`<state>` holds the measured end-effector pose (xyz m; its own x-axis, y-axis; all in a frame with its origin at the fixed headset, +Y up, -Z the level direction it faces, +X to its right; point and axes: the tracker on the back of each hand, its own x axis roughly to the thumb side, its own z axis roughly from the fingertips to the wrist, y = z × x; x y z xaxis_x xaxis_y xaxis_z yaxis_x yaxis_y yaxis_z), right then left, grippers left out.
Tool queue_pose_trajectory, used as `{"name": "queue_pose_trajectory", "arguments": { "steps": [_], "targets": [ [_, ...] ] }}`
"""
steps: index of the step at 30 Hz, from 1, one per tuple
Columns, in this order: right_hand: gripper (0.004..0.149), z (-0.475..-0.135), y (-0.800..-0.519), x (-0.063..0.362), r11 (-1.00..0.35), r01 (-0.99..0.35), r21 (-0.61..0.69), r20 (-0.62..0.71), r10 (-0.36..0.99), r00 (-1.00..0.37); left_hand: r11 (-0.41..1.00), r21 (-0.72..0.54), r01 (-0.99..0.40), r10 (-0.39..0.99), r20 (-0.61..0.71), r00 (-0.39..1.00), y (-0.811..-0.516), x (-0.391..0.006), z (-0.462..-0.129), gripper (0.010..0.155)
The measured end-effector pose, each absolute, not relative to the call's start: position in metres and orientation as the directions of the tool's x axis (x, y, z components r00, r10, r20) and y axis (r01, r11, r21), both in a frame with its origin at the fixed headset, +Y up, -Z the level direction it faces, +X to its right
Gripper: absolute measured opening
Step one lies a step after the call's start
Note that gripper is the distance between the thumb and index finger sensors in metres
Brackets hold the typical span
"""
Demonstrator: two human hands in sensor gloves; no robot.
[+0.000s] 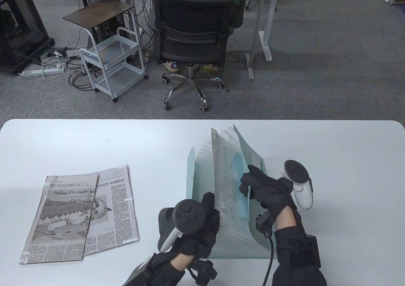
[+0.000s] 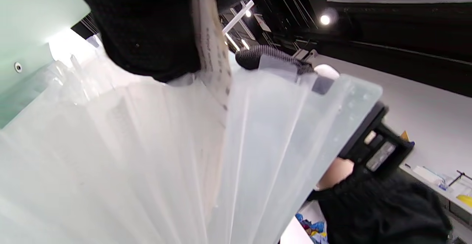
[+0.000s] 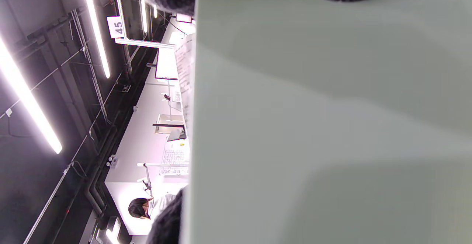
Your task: Sort materials into accordion folder compartments
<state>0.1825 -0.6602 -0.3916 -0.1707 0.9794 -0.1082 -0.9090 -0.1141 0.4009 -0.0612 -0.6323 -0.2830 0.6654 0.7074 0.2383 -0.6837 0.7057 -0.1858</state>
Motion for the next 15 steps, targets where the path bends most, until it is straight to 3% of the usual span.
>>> {"name": "queue_pose_trajectory", "arguments": {
  "steps": [8, 15],
  "targets": [
    [0.065, -0.391, -0.66, 0.184, -0.107, -0.911, 0.399, -0.109, 0.981, -0.163, 0.692, -0.123, -0.711, 0.717, 0.23, 0.658, -0.617, -0.074, -0.28, 0.057],
    [0.065, -0.392, -0.66, 0.183, -0.112, -0.908, 0.404, -0.109, 0.979, -0.169, 0.72, -0.201, -0.664, 0.694, 0.218, 0.686, -0.629, -0.059, -0.286, 0.059]
  ]
}}
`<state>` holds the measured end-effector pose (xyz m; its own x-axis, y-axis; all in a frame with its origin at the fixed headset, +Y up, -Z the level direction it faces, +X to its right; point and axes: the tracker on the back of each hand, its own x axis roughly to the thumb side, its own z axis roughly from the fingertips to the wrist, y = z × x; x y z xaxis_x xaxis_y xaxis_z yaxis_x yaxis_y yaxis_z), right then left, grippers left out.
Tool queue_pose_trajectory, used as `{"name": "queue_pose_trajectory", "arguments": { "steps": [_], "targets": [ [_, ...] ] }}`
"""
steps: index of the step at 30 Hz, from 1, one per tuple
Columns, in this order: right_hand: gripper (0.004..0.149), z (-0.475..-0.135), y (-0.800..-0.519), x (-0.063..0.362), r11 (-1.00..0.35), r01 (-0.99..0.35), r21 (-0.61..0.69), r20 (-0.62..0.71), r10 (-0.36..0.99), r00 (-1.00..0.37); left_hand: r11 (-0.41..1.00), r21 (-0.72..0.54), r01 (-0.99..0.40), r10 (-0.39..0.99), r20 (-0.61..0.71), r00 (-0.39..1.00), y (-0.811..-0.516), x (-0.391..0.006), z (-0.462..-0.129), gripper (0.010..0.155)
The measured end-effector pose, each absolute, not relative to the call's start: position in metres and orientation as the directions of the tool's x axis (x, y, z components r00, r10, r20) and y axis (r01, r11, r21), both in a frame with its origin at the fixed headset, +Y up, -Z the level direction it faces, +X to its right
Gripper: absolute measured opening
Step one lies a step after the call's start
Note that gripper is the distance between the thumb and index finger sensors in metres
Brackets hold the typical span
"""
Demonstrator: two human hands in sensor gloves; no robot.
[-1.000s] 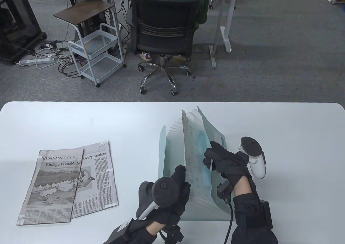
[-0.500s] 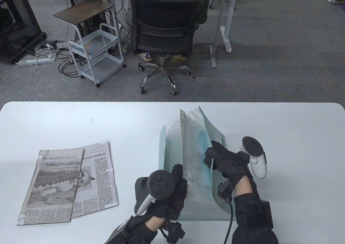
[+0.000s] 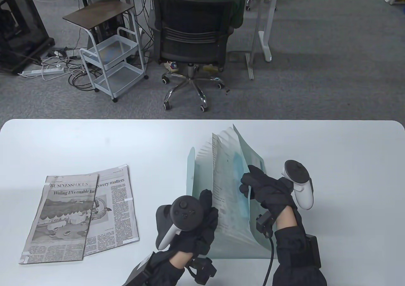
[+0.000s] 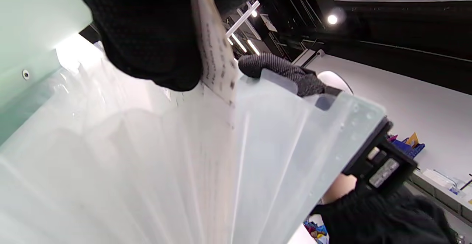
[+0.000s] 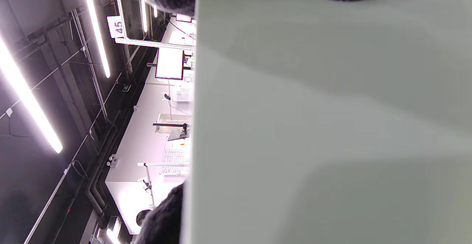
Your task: Sort materials into accordion folder compartments
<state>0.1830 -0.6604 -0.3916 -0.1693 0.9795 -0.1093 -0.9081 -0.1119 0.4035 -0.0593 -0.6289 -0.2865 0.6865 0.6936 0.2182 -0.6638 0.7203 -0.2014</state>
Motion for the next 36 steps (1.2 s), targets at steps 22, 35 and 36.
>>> {"name": "queue_pose_trajectory", "arguments": {
  "steps": [22, 35, 36],
  "targets": [
    [0.066, -0.391, -0.659, 0.182, -0.124, -0.906, 0.404, -0.1, 0.979, -0.178, 0.853, -0.27, -0.446, 0.507, 0.227, 0.832, -0.643, -0.034, -0.294, 0.054],
    [0.066, -0.393, -0.662, 0.182, -0.105, -0.909, 0.403, -0.11, 0.981, -0.161, 0.794, -0.283, -0.538, 0.603, 0.256, 0.756, -0.644, -0.042, -0.291, 0.058],
    [0.066, -0.393, -0.662, 0.182, -0.103, -0.909, 0.403, -0.11, 0.981, -0.16, 0.791, -0.276, -0.547, 0.609, 0.266, 0.747, -0.642, -0.043, -0.29, 0.059]
  ]
}}
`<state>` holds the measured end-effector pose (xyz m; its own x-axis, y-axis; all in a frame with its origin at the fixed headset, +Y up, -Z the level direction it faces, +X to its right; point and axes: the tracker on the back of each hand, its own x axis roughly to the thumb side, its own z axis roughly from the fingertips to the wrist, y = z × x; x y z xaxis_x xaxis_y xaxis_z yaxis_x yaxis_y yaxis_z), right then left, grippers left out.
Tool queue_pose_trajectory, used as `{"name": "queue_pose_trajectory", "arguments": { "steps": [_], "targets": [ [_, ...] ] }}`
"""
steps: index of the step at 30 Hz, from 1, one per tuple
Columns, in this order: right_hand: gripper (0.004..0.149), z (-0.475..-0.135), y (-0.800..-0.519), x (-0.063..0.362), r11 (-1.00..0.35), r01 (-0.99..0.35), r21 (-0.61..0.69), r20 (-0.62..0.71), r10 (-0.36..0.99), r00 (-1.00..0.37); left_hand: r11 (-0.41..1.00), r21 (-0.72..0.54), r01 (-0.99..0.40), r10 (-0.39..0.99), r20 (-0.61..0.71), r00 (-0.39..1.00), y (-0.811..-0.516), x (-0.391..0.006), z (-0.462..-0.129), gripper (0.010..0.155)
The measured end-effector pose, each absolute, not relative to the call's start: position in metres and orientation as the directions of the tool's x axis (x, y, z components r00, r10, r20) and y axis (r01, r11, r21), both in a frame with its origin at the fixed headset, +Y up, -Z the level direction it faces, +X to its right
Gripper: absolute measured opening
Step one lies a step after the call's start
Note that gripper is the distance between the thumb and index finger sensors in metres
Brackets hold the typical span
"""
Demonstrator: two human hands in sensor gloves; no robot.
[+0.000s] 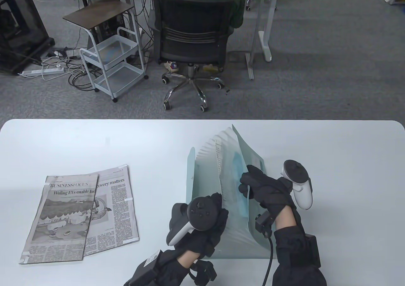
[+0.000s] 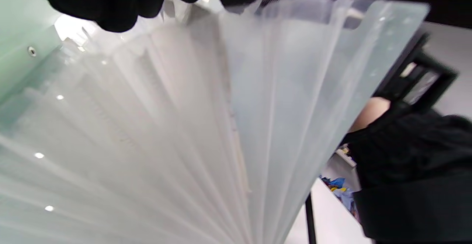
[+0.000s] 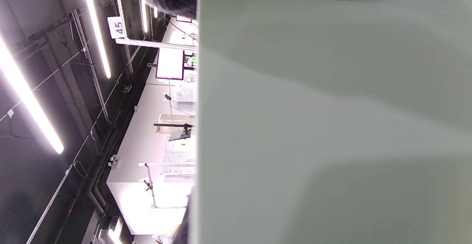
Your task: Sort materials into accordion folder compartments
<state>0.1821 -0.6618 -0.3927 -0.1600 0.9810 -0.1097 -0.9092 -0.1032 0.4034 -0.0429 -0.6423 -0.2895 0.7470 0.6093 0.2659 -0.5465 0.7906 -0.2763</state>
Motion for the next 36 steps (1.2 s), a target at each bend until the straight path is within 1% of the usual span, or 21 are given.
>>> {"name": "queue_pose_trajectory", "arguments": {
  "steps": [4, 8, 11, 12, 15, 17, 18, 19, 21, 22, 23, 25, 28, 30, 34, 36],
  "targets": [
    [0.066, -0.392, -0.661, 0.182, -0.103, -0.91, 0.401, -0.108, 0.981, -0.159, 0.774, -0.204, -0.6, 0.632, 0.319, 0.707, -0.629, -0.052, -0.28, 0.061],
    [0.066, -0.393, -0.662, 0.182, -0.107, -0.911, 0.398, -0.107, 0.981, -0.162, 0.758, -0.05, -0.65, 0.619, 0.368, 0.694, -0.61, -0.068, -0.268, 0.061],
    [0.066, -0.392, -0.662, 0.182, -0.102, -0.911, 0.399, -0.109, 0.981, -0.158, 0.741, 0.107, -0.662, 0.587, 0.376, 0.717, -0.597, -0.087, -0.263, 0.059],
    [0.066, -0.392, -0.662, 0.182, -0.103, -0.911, 0.399, -0.108, 0.982, -0.158, 0.733, 0.166, -0.66, 0.575, 0.367, 0.731, -0.593, -0.096, -0.263, 0.059],
    [0.066, -0.392, -0.662, 0.182, -0.103, -0.912, 0.397, -0.107, 0.982, -0.158, 0.761, 0.264, -0.592, 0.522, 0.291, 0.802, -0.585, -0.124, -0.267, 0.059],
    [0.066, -0.392, -0.661, 0.183, -0.099, -0.913, 0.396, -0.108, 0.982, -0.153, 0.798, 0.323, -0.508, 0.473, 0.186, 0.861, -0.582, -0.152, -0.275, 0.061],
    [0.066, -0.392, -0.661, 0.183, -0.098, -0.913, 0.396, -0.108, 0.982, -0.152, 0.815, 0.333, -0.474, 0.453, 0.144, 0.88, -0.582, -0.161, -0.278, 0.063],
    [0.066, -0.392, -0.661, 0.183, -0.098, -0.913, 0.396, -0.108, 0.983, -0.152, 0.847, 0.326, -0.419, 0.42, 0.073, 0.905, -0.585, -0.176, -0.285, 0.065],
    [0.066, -0.392, -0.661, 0.183, -0.099, -0.913, 0.395, -0.107, 0.982, -0.153, 0.915, 0.255, -0.312, 0.334, -0.049, 0.941, -0.596, -0.201, -0.298, 0.07],
    [0.066, -0.392, -0.661, 0.183, -0.099, -0.913, 0.395, -0.107, 0.982, -0.153, 0.953, 0.168, -0.251, 0.272, -0.115, 0.955, -0.607, -0.215, -0.307, 0.073],
    [0.066, -0.392, -0.661, 0.183, -0.1, -0.913, 0.395, -0.107, 0.982, -0.154, 0.971, 0.107, -0.213, 0.227, -0.153, 0.962, -0.614, -0.224, -0.312, 0.077],
    [0.066, -0.392, -0.661, 0.183, -0.099, -0.913, 0.396, -0.108, 0.982, -0.154, 0.992, -0.065, -0.111, 0.092, -0.246, 0.965, -0.64, -0.251, -0.325, 0.081],
    [0.066, -0.392, -0.661, 0.183, -0.097, -0.912, 0.399, -0.11, 0.982, -0.153, 0.977, -0.214, 0.002, -0.067, -0.301, 0.951, -0.674, -0.282, -0.335, 0.086],
    [0.066, -0.392, -0.661, 0.183, -0.095, -0.911, 0.401, -0.111, 0.982, -0.151, 0.951, -0.307, 0.046, -0.149, -0.322, 0.935, -0.693, -0.3, -0.338, 0.088],
    [0.066, -0.392, -0.661, 0.182, -0.092, -0.91, 0.404, -0.112, 0.982, -0.149, 0.904, -0.425, 0.042, -0.206, -0.348, 0.915, -0.721, -0.324, -0.341, 0.091],
    [0.066, -0.392, -0.661, 0.182, -0.092, -0.91, 0.405, -0.113, 0.982, -0.149, 0.885, -0.463, 0.046, -0.226, -0.342, 0.912, -0.731, -0.331, -0.341, 0.093]
  ]
}}
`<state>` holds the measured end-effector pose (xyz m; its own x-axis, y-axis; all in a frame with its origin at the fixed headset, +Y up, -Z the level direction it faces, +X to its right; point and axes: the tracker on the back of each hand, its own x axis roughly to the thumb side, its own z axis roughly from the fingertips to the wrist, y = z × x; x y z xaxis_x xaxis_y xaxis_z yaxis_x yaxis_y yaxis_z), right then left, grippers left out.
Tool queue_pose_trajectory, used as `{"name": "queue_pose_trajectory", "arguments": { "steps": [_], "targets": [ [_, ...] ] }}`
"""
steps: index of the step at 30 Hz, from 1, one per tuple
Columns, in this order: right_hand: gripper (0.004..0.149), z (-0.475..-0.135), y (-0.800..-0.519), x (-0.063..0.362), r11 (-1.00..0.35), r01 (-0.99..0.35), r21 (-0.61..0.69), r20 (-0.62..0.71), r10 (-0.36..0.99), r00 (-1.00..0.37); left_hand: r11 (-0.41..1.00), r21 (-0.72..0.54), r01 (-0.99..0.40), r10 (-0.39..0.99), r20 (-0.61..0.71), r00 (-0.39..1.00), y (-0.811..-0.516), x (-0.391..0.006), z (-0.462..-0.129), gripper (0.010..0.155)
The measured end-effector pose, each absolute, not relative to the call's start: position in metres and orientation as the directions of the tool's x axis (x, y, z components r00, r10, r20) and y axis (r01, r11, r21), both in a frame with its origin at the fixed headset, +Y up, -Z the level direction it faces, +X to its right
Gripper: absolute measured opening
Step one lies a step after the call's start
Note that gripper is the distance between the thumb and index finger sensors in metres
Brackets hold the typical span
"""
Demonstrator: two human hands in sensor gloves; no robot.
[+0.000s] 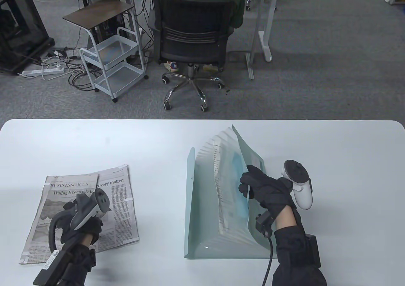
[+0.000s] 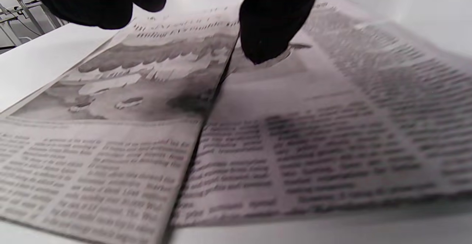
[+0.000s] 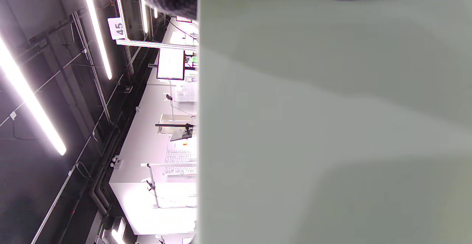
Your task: Sort materials into accordion folder compartments
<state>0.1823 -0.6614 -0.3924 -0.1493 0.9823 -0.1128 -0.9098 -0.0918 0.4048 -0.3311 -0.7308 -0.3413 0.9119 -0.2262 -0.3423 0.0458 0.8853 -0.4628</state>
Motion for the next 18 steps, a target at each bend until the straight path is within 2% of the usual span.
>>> {"name": "queue_pose_trajectory", "arguments": {
  "steps": [5, 7, 8, 10, 14, 18],
  "targets": [
    [0.066, -0.393, -0.662, 0.182, -0.094, -0.909, 0.405, -0.113, 0.982, -0.151, 0.838, -0.546, 0.02, -0.232, -0.323, 0.918, -0.75, -0.34, -0.343, 0.094],
    [0.066, -0.393, -0.662, 0.182, -0.094, -0.909, 0.406, -0.113, 0.982, -0.152, 0.841, -0.537, -0.064, -0.138, -0.327, 0.935, -0.752, -0.344, -0.345, 0.091],
    [0.066, -0.393, -0.662, 0.182, -0.095, -0.909, 0.406, -0.113, 0.982, -0.153, 0.842, -0.536, -0.059, -0.147, -0.333, 0.932, -0.752, -0.344, -0.345, 0.088],
    [0.066, -0.392, -0.662, 0.181, -0.1, -0.909, 0.405, -0.113, 0.981, -0.158, 0.845, -0.534, 0.045, -0.244, -0.308, 0.919, -0.754, -0.344, -0.346, 0.084],
    [0.066, -0.392, -0.662, 0.178, -0.116, -0.906, 0.408, -0.112, 0.978, -0.175, 0.845, -0.529, 0.077, -0.269, -0.297, 0.916, -0.756, -0.342, -0.349, 0.082],
    [0.066, -0.392, -0.662, 0.175, -0.124, -0.903, 0.412, -0.111, 0.976, -0.185, 0.85, -0.452, 0.272, -0.413, -0.251, 0.875, -0.762, -0.337, -0.347, 0.072]
  ]
}}
